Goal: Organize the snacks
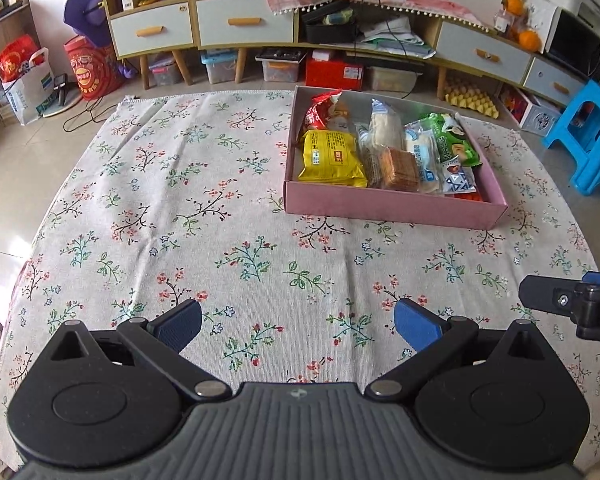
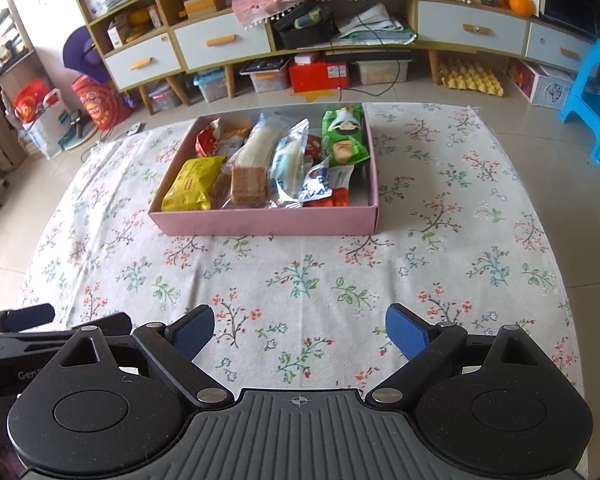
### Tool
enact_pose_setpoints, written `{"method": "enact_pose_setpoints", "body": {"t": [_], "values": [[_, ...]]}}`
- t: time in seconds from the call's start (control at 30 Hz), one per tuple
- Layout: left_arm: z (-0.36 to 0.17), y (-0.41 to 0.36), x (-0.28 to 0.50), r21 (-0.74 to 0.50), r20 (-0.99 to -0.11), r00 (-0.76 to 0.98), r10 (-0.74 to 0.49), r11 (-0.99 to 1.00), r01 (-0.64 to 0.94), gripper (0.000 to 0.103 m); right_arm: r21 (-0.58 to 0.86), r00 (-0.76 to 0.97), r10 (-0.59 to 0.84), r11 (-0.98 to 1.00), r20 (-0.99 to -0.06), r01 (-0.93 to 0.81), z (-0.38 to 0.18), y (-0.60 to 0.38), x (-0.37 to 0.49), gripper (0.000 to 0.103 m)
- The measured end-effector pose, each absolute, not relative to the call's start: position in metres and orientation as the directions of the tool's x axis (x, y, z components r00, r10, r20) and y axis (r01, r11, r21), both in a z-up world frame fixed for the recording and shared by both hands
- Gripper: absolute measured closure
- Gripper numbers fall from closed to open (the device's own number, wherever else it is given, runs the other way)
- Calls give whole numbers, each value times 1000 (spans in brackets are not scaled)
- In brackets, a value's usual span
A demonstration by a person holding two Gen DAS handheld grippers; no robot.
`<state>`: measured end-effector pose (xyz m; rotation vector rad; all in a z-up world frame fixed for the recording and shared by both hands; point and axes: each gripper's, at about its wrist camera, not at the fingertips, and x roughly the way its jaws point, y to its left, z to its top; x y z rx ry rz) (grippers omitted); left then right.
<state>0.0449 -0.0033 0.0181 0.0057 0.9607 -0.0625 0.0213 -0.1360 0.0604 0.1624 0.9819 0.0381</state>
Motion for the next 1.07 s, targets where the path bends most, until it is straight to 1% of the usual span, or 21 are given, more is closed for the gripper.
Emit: {"method": "enact_pose_setpoints", "body": {"t": [0.37,1.07], "values": [[22,-2,43,-43,-818,571,-66,998,55,0,164,560,107,985,-822,53,62,-136,22,9],[29,3,42,-43,-803,592,-73,997,64,0,162,555,117,986,-824,33,62,-121,25,9]]}}
